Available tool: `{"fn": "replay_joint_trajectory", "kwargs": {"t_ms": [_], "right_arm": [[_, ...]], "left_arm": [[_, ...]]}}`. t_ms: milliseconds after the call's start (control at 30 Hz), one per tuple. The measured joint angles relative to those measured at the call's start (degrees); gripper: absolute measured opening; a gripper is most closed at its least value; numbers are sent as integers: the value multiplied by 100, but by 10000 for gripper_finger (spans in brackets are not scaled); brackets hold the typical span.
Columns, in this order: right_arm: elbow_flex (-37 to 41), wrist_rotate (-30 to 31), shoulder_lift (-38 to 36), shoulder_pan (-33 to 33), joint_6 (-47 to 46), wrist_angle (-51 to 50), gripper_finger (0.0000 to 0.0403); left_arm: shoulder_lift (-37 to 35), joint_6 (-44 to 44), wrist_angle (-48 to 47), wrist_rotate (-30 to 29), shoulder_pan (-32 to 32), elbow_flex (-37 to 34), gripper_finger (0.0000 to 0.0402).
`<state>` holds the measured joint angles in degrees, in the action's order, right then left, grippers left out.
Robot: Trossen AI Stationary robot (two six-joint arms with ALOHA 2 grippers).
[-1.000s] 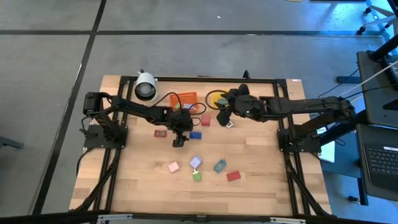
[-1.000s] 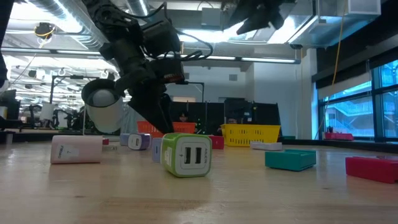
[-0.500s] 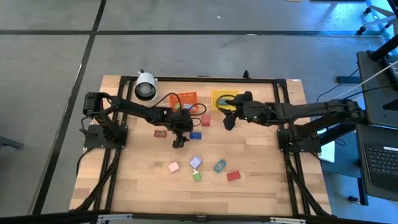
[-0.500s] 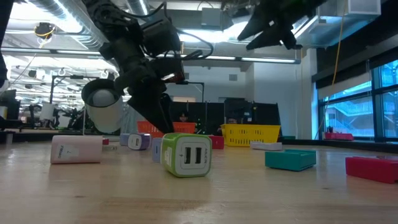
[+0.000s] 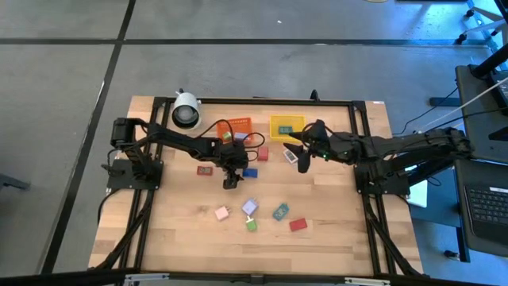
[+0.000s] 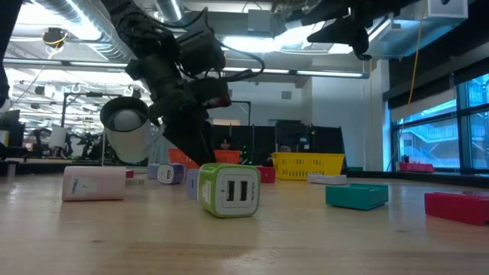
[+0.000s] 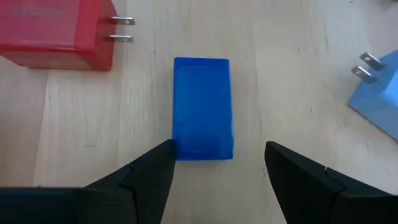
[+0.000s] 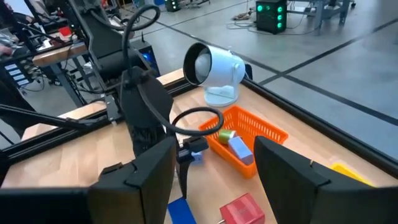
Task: Pick & Place Office items
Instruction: Put the dark blue digital clock into the yellow bin
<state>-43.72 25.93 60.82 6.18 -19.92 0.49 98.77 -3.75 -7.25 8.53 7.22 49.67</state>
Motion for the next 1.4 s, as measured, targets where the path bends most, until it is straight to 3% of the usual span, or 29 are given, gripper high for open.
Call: {"fn": "replay_joint_trajectory", "kwargs": {"t_ms": [167,367,1400], "right_arm": [[0,-3,0,10,-15,0,220],[0,-35,0,63,-22,36,220],[0,-286,2,143,0,105,219]], "left_arm": [[1,-26,24,-18,0,-2,245],[16,-96,-7,-537,29,-17,245],[416,149,329,-361,33,46,250]]}}
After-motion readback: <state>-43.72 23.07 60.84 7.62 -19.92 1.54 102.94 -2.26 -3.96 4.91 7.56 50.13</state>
